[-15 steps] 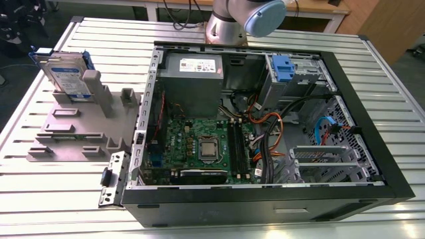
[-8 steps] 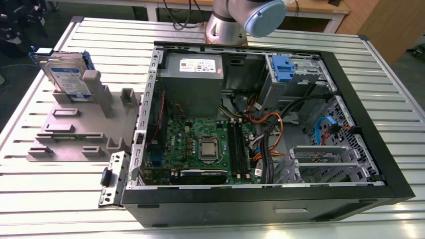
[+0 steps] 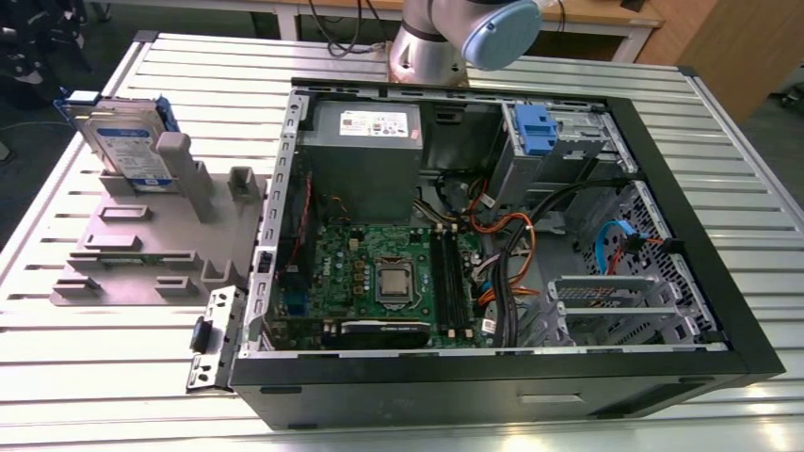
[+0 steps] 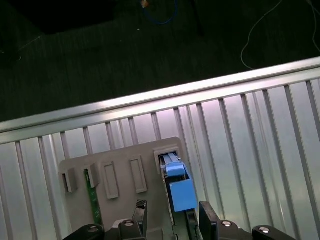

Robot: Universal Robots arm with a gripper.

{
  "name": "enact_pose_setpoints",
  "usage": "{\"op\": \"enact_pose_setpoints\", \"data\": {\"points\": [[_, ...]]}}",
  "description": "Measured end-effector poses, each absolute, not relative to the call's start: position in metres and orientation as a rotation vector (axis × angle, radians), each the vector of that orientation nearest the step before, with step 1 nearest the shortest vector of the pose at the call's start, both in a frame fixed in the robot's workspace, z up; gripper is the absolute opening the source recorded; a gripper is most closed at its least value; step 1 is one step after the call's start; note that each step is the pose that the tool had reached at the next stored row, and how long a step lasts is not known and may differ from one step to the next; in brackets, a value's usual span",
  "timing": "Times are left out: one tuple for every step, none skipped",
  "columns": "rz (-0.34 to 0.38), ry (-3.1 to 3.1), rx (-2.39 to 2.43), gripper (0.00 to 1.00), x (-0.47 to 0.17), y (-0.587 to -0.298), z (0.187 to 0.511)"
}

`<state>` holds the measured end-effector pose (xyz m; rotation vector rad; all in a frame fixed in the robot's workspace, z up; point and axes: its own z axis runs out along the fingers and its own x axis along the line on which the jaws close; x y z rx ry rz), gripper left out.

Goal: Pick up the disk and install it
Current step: 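Pick up the disk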

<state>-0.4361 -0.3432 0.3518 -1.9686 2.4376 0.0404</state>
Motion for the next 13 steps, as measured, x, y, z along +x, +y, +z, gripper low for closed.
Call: {"op": "enact_pose_setpoints", "data": {"points": [[0.04, 2.428, -1.98, 0.53, -0.436, -0.343, 0.351], [0.04, 2.421, -1.988, 0.53, -0.436, -0.343, 0.35], [0.039, 2.417, -1.992, 0.53, -0.437, -0.343, 0.349], [0.037, 2.416, -1.992, 0.53, -0.438, -0.341, 0.347], [0.036, 2.415, -1.992, 0.53, -0.439, -0.34, 0.346], [0.035, 2.415, -1.991, 0.53, -0.439, -0.339, 0.345], [0.035, 2.414, -1.991, 0.53, -0.44, -0.337, 0.343], [0.034, 2.412, -1.993, 0.53, -0.44, -0.336, 0.342], [0.033, 2.407, -1.999, 0.53, -0.44, -0.336, 0.34], [0.033, 2.397, -2.01, 0.53, -0.44, -0.336, 0.339], [0.033, 2.383, -2.027, 0.53, -0.44, -0.336, 0.338], [0.033, 2.365, -2.048, 0.53, -0.44, -0.336, 0.337], [0.034, 2.346, -2.07, 0.53, -0.44, -0.336, 0.336]]}}
